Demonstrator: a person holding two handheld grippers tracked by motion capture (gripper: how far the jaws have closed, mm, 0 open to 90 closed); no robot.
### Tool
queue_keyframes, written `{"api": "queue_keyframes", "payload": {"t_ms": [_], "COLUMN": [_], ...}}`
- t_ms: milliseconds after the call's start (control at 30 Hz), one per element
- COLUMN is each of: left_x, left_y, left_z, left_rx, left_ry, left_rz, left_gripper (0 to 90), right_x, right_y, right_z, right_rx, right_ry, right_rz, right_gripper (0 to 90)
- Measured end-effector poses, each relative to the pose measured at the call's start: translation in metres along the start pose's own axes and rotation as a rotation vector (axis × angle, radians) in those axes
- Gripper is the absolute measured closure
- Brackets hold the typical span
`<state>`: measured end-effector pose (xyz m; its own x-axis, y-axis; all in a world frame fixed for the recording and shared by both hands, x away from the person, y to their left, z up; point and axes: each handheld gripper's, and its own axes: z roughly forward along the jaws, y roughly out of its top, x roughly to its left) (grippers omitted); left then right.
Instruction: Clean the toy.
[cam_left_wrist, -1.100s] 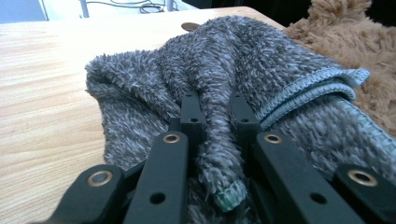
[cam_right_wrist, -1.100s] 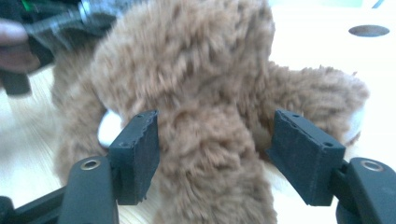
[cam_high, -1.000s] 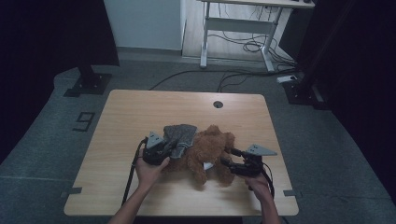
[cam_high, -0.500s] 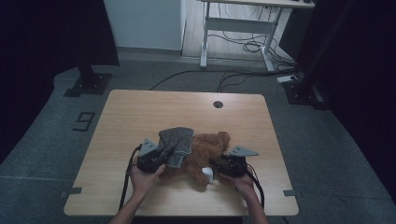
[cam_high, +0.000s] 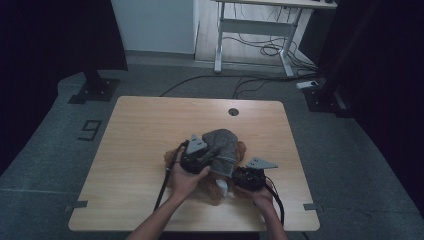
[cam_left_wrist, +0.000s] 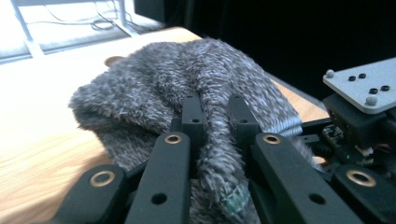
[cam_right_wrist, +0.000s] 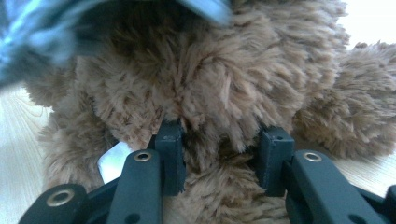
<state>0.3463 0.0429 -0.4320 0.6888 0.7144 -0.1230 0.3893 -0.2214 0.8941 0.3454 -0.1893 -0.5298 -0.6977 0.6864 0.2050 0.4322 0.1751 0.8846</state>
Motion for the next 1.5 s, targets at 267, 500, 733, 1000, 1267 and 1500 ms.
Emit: {"api": "queue_keyframes", "payload": {"t_ms": [267,500,733,1000,1267,1500], "left_x": [-0.011,0.008,0.048,0.087,0.105,0.112], "left_y": [-0.017,-0.018,-0.030,-0.052,-0.081,-0.105], "left_z": [0.037,0.014,-0.025,-0.058,-0.066,-0.064], "left_rx": [0.066,0.072,0.040,0.029,0.081,0.165], "left_ry": [0.062,0.119,0.198,0.257,0.270,0.237], "left_rz": [0.071,0.068,0.020,-0.065,-0.114,-0.168], "left_gripper": [80.8,80.6,80.6,80.7,80.9,81.1], "right_x": [-0.001,-0.001,-0.002,-0.001,-0.001,-0.001], "right_y": [-0.004,-0.006,-0.007,-0.008,-0.008,-0.009], "right_z": [0.001,0.001,-0.001,0.000,0.000,0.000], "right_rx": [-0.034,-0.053,-0.055,-0.059,-0.062,-0.061], "right_ry": [-0.039,-0.047,-0.047,-0.050,-0.050,-0.051], "right_rz": [0.011,0.015,0.020,0.012,0.012,0.024], "right_gripper": [64.7,66.7,67.5,67.4,67.5,67.8]}}
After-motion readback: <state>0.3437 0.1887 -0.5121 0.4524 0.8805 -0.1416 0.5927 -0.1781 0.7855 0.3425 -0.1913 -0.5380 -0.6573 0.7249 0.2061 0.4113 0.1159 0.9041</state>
